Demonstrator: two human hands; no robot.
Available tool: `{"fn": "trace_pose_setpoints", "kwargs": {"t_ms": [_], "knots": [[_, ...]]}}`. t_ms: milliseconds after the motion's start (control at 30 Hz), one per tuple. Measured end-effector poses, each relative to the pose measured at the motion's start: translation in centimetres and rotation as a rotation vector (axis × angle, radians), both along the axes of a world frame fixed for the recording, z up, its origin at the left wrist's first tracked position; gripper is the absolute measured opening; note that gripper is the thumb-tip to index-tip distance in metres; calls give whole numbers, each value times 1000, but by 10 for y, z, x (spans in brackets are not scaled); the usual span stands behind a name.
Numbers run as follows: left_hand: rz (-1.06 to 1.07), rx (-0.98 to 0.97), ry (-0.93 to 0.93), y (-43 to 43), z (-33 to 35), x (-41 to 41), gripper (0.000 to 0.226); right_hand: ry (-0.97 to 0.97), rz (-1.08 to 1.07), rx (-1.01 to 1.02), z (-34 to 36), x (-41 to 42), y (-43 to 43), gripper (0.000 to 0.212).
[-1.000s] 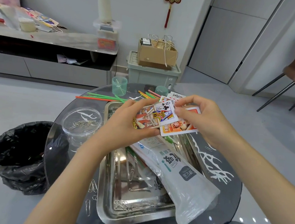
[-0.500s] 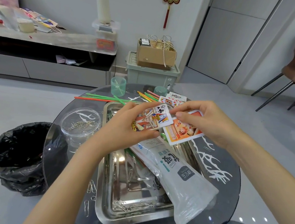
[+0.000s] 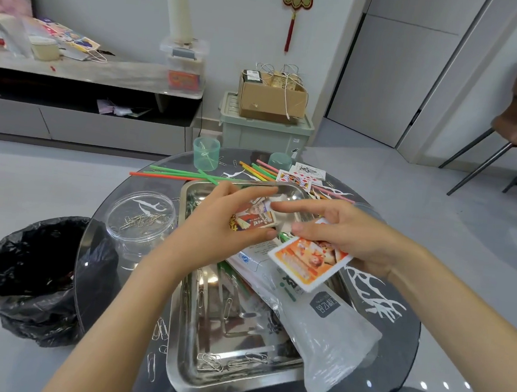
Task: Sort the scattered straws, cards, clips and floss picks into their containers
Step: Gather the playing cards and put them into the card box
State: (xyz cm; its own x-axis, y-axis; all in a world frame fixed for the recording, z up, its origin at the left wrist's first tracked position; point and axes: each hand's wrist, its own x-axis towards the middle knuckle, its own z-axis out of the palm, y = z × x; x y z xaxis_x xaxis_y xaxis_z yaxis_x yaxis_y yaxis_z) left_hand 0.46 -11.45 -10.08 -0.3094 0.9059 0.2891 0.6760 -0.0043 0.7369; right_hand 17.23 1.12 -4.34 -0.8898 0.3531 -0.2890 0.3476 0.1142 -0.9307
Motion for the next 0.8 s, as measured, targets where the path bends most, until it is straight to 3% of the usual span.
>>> {"fn": "trace_pose_setpoints", "kwargs": {"t_ms": [133, 233, 333, 500, 800], "knots": [[-22, -3, 1, 0, 1, 1, 44, 200, -384, 20, 3, -5, 11, 11], [-19, 4, -19, 0, 4, 2, 56, 248, -523, 221, 1, -9, 14, 14], [-29, 14, -74, 1, 6, 5, 80, 291, -586, 468, -4, -13, 12, 16], [7, -8, -95, 2, 4, 6, 103, 343, -574, 559, -12, -19, 3, 17], [70, -20, 0, 5, 0, 5, 95, 348, -580, 635, -17, -21, 0, 12]]}}
